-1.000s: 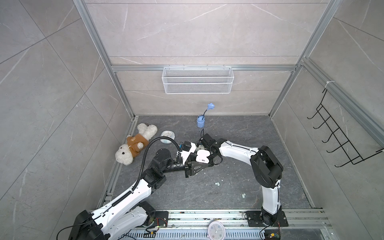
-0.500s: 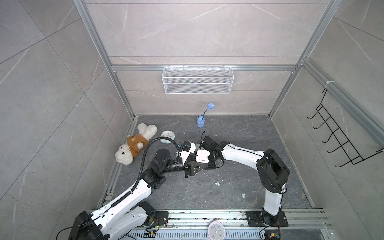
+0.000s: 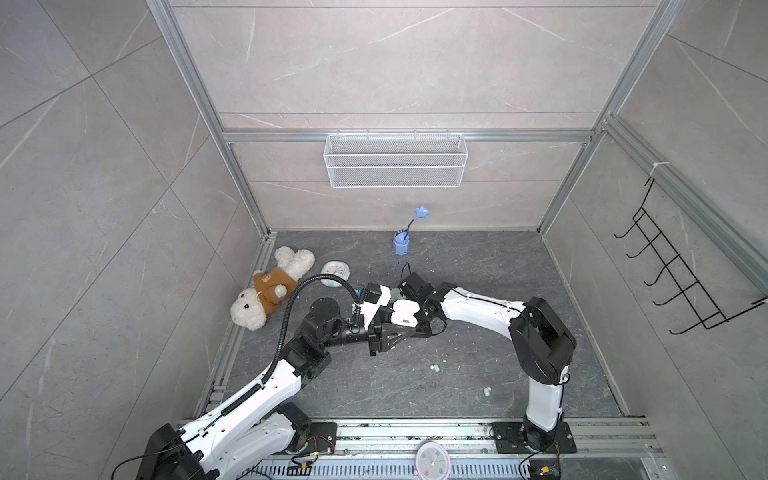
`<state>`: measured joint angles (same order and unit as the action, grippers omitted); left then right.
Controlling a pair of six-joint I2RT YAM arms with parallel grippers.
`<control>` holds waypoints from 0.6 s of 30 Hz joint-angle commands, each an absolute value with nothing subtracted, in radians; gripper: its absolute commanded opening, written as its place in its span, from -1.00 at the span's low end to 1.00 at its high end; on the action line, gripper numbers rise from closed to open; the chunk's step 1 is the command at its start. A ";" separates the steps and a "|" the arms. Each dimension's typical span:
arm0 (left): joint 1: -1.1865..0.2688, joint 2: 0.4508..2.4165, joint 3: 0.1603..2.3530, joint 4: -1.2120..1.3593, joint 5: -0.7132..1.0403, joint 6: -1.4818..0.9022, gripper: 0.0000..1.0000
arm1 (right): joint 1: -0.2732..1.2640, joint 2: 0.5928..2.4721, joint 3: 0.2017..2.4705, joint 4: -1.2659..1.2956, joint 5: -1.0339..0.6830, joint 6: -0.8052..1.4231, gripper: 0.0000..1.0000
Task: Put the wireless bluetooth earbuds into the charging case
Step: 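Close the right gripper on the second white earbud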
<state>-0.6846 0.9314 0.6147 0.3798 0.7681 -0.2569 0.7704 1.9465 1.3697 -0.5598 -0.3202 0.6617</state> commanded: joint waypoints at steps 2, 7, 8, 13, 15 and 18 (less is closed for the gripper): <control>-0.681 0.906 0.631 0.405 0.772 -0.229 -0.71 | 0.776 2.003 1.414 -0.580 -0.315 0.621 0.78; -0.681 0.907 0.630 0.405 0.769 -0.228 -0.71 | 0.775 2.020 1.417 -0.583 -0.327 0.614 0.78; -0.681 0.908 0.631 0.405 0.770 -0.227 -0.71 | 0.775 2.021 1.414 -0.579 -0.332 0.614 0.78; -0.681 0.910 0.630 0.409 0.770 -0.231 -0.71 | 0.778 2.016 1.401 -0.566 -0.358 0.621 0.77; -0.682 0.910 0.629 0.409 0.770 -0.231 -0.71 | 0.781 2.010 1.398 -0.565 -0.365 0.625 0.77; -0.681 0.911 0.630 0.411 0.770 -0.231 -0.71 | 0.786 2.006 1.400 -0.569 -0.371 0.625 0.77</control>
<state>-0.6846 0.9268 0.6147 0.3794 0.7681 -0.2569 0.7753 2.0071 1.3918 -0.5610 -0.3538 0.6319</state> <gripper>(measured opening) 0.419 0.884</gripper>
